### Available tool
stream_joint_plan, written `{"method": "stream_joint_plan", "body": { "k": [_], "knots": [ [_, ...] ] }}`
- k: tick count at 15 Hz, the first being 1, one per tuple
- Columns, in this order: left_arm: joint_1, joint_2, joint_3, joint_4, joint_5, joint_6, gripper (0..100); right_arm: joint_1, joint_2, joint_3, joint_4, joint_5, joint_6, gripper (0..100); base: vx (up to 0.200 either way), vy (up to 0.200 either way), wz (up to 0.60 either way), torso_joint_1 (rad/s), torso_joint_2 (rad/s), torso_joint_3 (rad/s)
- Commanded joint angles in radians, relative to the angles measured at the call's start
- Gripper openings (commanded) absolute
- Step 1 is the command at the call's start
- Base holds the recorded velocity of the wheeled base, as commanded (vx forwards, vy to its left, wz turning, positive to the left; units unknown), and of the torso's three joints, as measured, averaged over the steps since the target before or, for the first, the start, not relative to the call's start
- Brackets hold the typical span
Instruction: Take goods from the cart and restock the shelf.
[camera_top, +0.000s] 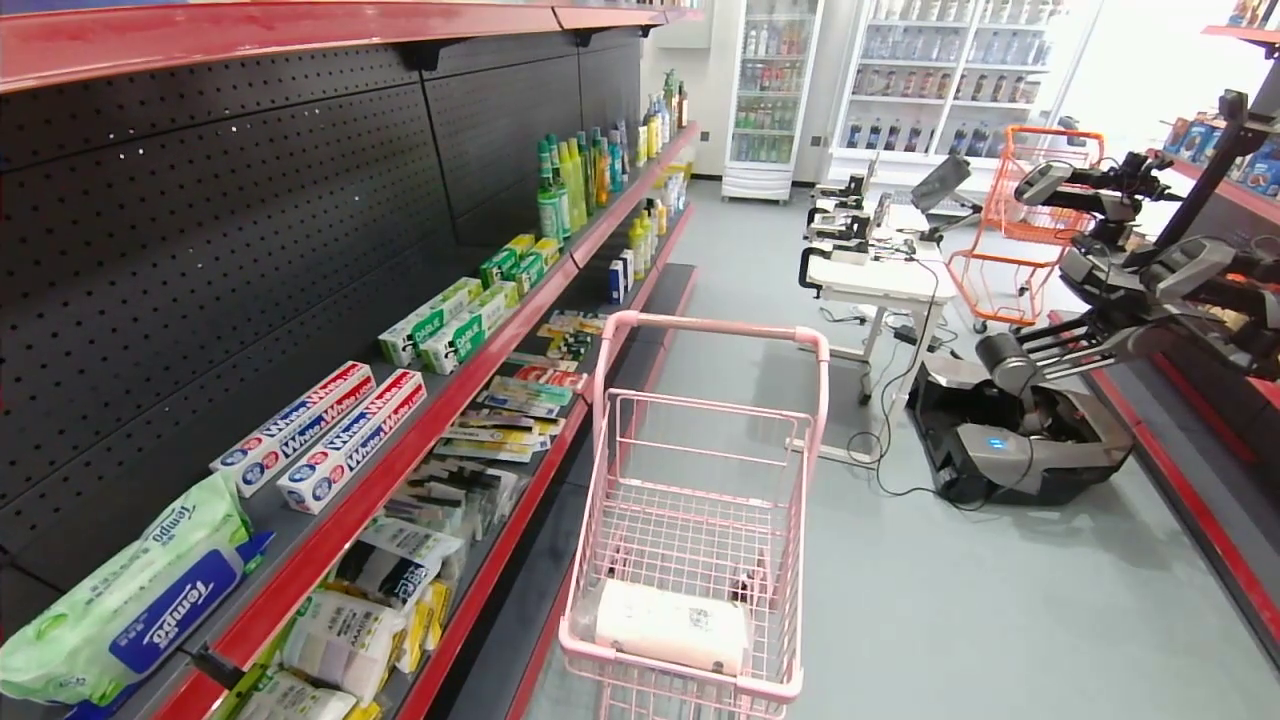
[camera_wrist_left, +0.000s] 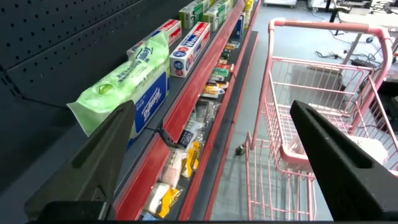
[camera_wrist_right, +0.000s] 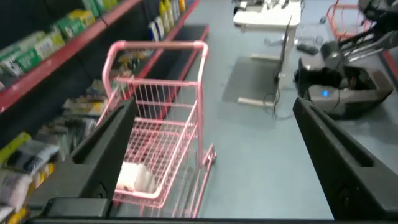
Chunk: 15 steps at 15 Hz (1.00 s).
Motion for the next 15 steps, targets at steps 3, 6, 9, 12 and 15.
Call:
{"method": "stream_joint_plan", "body": {
  "k": [3,6,9,12,15],
  "knots": [
    [0.0,0.001,0.0,0.0,0.001,0.0,100,0.075,0.69,-0.128,0.008,0.146,-0.203,100,0.0,0.0,0.0,0.0,0.0,0.0],
    [0.0,0.001,0.0,0.0,0.001,0.0,100,0.082,0.994,-0.256,0.006,0.309,-0.364,100,0.0,0.0,0.0,0.0,0.0,0.0],
    [0.0,0.001,0.0,0.0,0.001,0.0,100,0.027,1.225,-0.386,-0.001,0.379,-0.53,100,0.0,0.0,0.0,0.0,0.0,0.0],
    [0.0,0.001,0.0,0.0,0.001,0.0,100,0.066,1.449,-0.472,-0.004,0.425,-0.765,100,0.0,0.0,0.0,0.0,0.0,0.0],
    [0.0,0.001,0.0,0.0,0.001,0.0,100,0.105,1.581,-0.582,-0.001,0.419,-0.855,100,0.0,0.0,0.0,0.0,0.0,0.0]
  ]
}}
